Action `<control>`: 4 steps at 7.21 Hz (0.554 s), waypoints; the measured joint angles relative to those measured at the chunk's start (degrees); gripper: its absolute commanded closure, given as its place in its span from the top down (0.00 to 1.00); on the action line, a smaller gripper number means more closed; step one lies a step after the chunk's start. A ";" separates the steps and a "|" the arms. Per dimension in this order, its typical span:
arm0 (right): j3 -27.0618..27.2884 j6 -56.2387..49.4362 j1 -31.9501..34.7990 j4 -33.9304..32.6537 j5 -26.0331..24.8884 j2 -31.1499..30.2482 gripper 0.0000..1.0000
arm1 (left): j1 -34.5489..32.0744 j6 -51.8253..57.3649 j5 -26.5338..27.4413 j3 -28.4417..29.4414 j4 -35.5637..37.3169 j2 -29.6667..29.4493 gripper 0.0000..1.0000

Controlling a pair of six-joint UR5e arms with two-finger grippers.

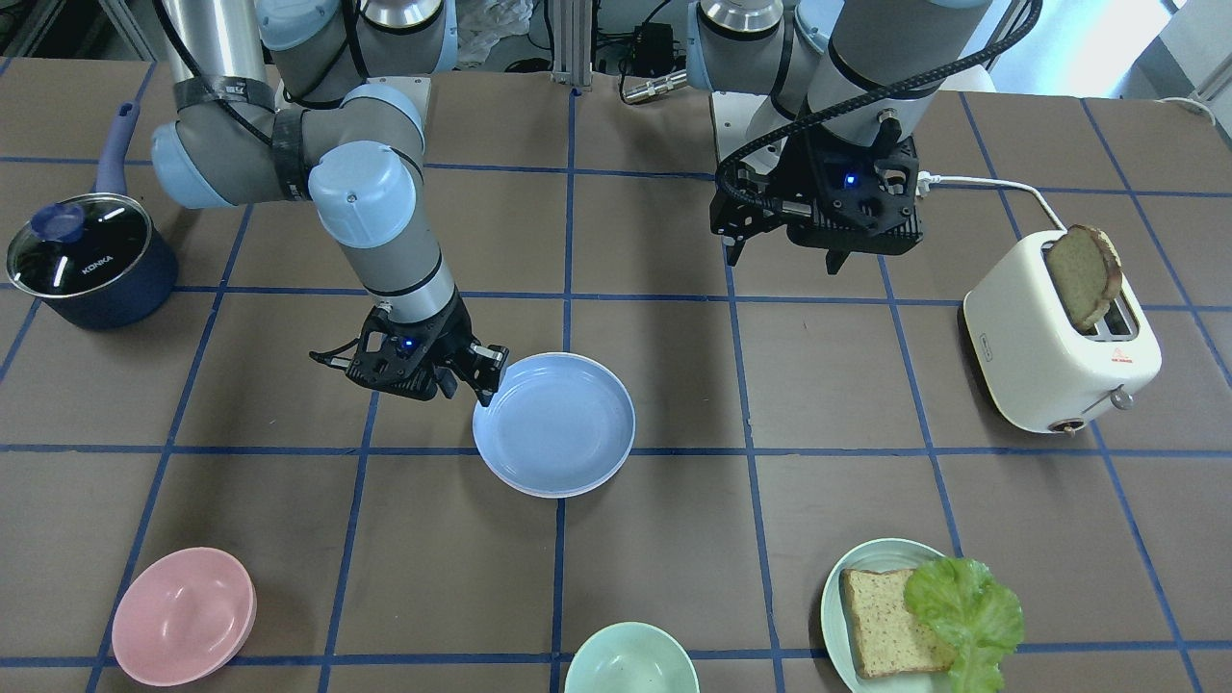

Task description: Stack three plates with pink and blue

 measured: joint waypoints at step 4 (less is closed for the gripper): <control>-5.95 -12.42 -4.24 7.50 -3.77 -2.84 1.00 | 0.58 0.26 0.79 0.23 -0.49 0.24 1.00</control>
